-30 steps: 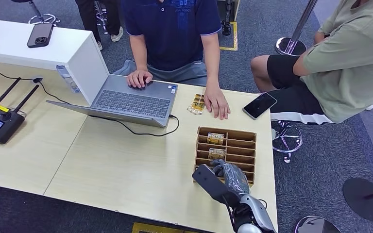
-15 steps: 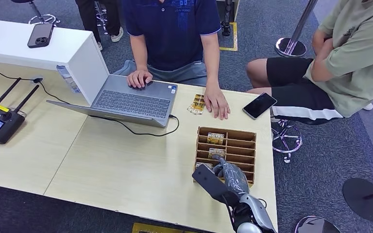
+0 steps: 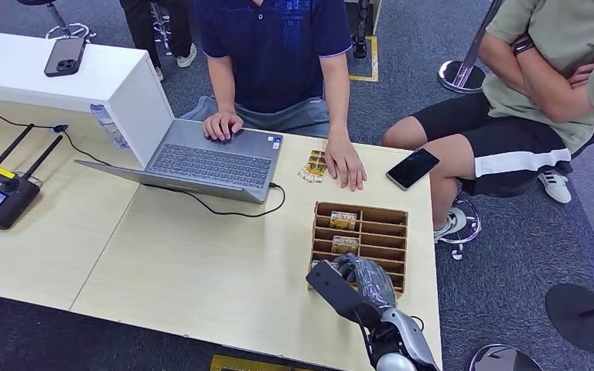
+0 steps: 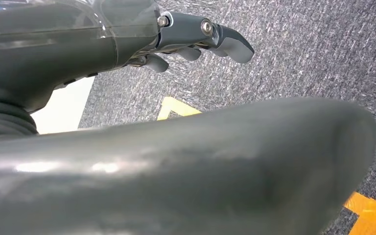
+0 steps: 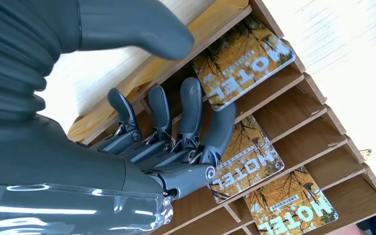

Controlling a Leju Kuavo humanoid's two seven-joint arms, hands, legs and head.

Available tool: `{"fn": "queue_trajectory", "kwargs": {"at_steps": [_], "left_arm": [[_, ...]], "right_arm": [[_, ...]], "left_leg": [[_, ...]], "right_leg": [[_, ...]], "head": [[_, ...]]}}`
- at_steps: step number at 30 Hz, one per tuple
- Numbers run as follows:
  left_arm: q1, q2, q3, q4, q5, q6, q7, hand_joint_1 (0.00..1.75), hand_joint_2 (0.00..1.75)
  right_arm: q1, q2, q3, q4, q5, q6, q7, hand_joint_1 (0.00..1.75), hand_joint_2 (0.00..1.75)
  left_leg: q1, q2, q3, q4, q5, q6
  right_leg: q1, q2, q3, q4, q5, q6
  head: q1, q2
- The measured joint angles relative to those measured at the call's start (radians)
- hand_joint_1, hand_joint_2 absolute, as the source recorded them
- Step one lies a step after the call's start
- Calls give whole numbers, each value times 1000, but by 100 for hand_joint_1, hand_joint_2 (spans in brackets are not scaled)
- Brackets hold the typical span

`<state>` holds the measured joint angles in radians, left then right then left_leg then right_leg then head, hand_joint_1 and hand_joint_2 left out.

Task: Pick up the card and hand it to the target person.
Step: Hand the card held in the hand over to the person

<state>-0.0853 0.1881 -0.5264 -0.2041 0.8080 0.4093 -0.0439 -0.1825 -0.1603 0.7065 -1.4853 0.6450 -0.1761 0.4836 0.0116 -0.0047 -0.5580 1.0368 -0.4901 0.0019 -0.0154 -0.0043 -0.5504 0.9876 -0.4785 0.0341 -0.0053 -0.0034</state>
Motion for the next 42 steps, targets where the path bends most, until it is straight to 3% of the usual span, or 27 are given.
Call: {"fn": "queue_trajectory", "kwargs": {"at_steps": [7,15,42], "left_arm": [[0,0,0,0,0,0,0,0,0],[0,0,0,0,0,-5,-1,0,0],[0,0,0,0,-2,-9,-2,0,0]], "right_arm": [[-1,2,0,4,-1,-6,-4,81,175],[-4,16,0,15,-7,-13,-27,82,175],[-19,54,0,58,-11,-15,-54,106,175]], "left_leg": [[0,0,0,0,0,0],[0,0,0,0,0,0],[0,0,0,0,0,0]], "right_leg": [[0,0,0,0,0,0],[0,0,0,0,0,0],[0,0,0,0,0,0]], "head": [[0,0],[0,0],[0,0]]}}
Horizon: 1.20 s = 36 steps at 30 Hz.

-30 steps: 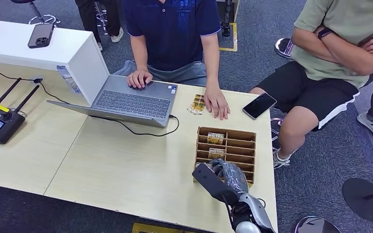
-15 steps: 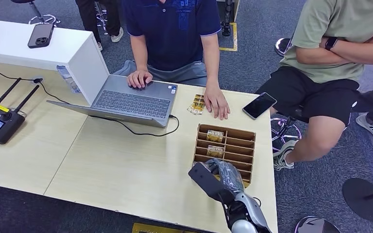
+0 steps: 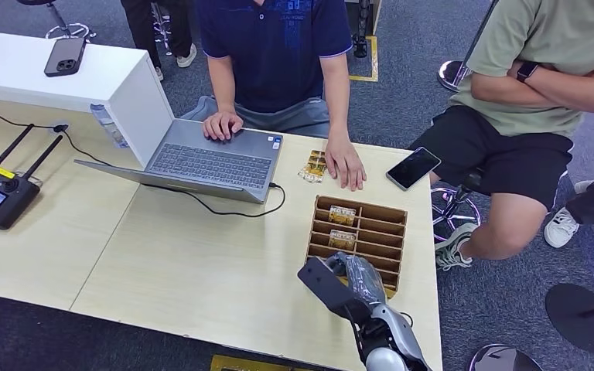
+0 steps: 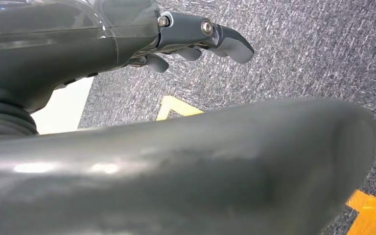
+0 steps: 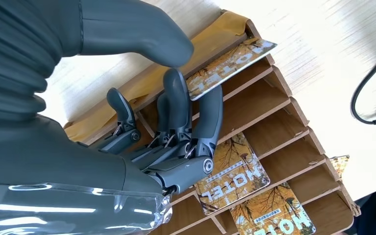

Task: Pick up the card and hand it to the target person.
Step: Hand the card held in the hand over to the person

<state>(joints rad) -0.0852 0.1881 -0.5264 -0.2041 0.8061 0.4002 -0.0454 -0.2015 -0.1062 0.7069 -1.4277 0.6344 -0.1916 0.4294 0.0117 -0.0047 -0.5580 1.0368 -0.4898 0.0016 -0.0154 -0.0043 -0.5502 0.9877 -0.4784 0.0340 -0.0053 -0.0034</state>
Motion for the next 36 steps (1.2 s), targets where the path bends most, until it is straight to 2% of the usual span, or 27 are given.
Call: {"fn": "queue_trajectory", "kwargs": {"at_steps": [2,3,7,9,36], "left_arm": [[0,0,0,0,0,0,0,0,0],[0,0,0,0,0,0,0,0,0],[0,0,0,0,0,0,0,0,0],[0,0,0,0,0,0,0,0,0],[0,0,0,0,-16,3,3,0,0]], "right_arm": [[0,1,0,0,0,0,0,110,175],[0,1,0,0,0,0,0,117,175],[-1,2,0,2,0,0,0,160,175],[-2,3,0,5,0,-1,0,173,175],[-5,4,0,17,0,-17,0,175,175]], "left_leg": [[0,0,0,0,0,0],[0,0,0,0,0,0],[0,0,0,0,0,0],[0,0,0,0,0,0],[0,0,0,0,0,0]], "right_leg": [[0,0,0,0,0,0],[0,0,0,0,0,0],[0,0,0,0,0,0],[0,0,0,0,0,0],[0,0,0,0,0,0]], "head": [[0,0],[0,0],[0,0],[0,0],[0,0]]}}
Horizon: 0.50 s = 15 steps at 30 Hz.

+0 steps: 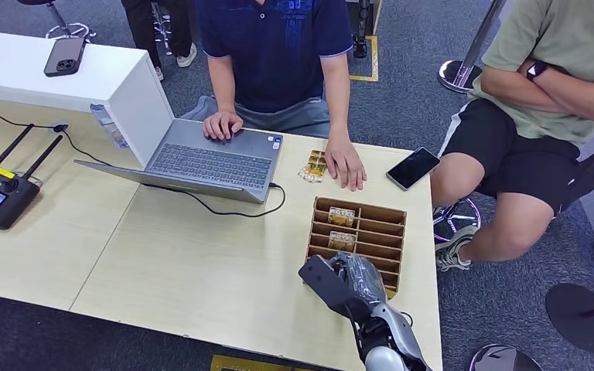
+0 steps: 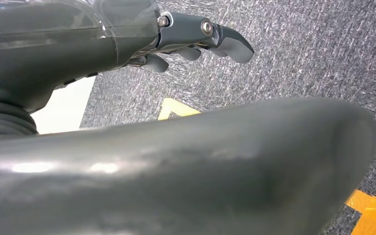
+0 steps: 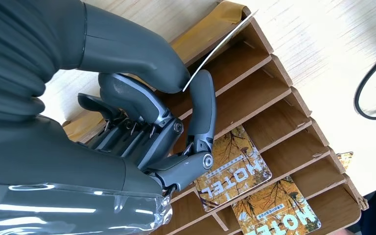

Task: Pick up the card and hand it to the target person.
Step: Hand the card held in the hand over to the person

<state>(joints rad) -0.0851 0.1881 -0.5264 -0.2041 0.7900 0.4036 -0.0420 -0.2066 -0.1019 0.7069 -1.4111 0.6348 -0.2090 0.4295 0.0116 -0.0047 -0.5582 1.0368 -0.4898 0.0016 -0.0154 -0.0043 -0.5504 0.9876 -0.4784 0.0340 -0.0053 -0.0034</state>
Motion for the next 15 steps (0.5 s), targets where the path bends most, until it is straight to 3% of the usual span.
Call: {"fn": "queue_trajectory", "kwargs": {"at_steps": [4,8,15], "left_arm": [[0,0,0,0,0,0,0,0,0],[0,0,0,0,0,0,0,0,175],[0,0,0,0,0,2,-2,0,175]], "right_arm": [[0,0,0,0,0,0,0,175,175],[0,0,0,0,0,0,0,175,175],[0,0,0,0,2,0,0,175,175]], "left_leg": [[0,0,0,0,0,0],[0,0,0,0,0,0],[0,0,0,0,0,0]], "right_leg": [[0,0,0,0,0,0],[0,0,0,0,0,0],[0,0,0,0,0,0]], "head": [[0,0],[0,0],[0,0]]}}
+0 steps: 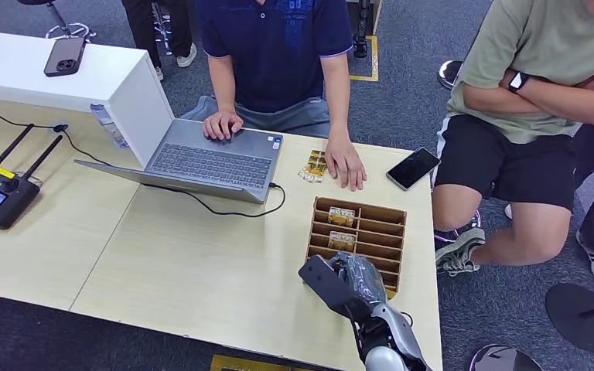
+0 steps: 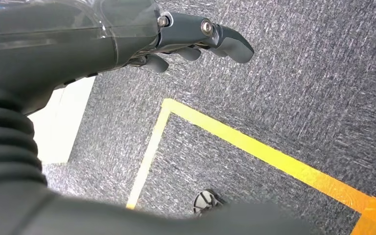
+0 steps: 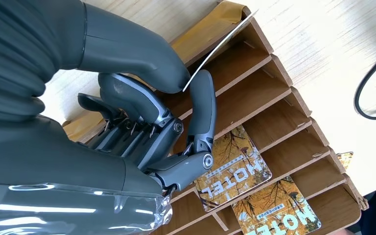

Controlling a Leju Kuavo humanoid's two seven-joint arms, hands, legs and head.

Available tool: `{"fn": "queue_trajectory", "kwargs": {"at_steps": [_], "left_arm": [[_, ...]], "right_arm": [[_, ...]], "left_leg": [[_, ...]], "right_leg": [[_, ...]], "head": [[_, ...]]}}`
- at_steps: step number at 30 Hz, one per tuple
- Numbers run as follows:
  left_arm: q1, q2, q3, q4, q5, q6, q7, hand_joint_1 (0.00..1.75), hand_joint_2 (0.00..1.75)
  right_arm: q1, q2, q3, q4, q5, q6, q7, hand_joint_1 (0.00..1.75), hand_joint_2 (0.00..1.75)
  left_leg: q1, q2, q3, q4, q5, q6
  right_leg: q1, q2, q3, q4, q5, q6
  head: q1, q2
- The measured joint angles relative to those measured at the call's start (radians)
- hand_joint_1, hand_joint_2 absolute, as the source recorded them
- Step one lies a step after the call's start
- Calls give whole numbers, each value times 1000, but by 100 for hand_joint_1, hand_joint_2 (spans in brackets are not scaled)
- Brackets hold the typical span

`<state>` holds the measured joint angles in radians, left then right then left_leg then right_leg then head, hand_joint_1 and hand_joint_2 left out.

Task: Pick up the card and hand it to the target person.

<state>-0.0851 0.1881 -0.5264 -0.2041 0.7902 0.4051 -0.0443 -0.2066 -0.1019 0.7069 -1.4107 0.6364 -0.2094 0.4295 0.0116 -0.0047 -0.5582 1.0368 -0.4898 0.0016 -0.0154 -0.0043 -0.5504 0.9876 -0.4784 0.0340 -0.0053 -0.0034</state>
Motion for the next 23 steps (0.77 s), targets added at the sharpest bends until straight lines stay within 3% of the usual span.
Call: {"fn": "queue_trajectory", "kwargs": {"at_steps": [6,11,23], "left_arm": [[0,0,0,0,4,2,-1,0,175],[1,-1,0,0,9,11,0,0,175],[2,-4,0,0,20,14,2,0,175]], "right_arm": [[1,0,-1,0,3,-39,-1,175,175],[8,-7,-36,-20,76,-165,10,175,175],[40,-43,-186,-163,143,-147,42,175,175]], "left_leg": [[0,0,0,0,0,0],[0,0,0,0,0,0],[0,0,0,0,0,0]], "right_leg": [[0,0,0,0,0,0],[0,0,0,0,0,0],[0,0,-1,0,0,0]], "head": [[0,0],[0,0],[0,0]]}}
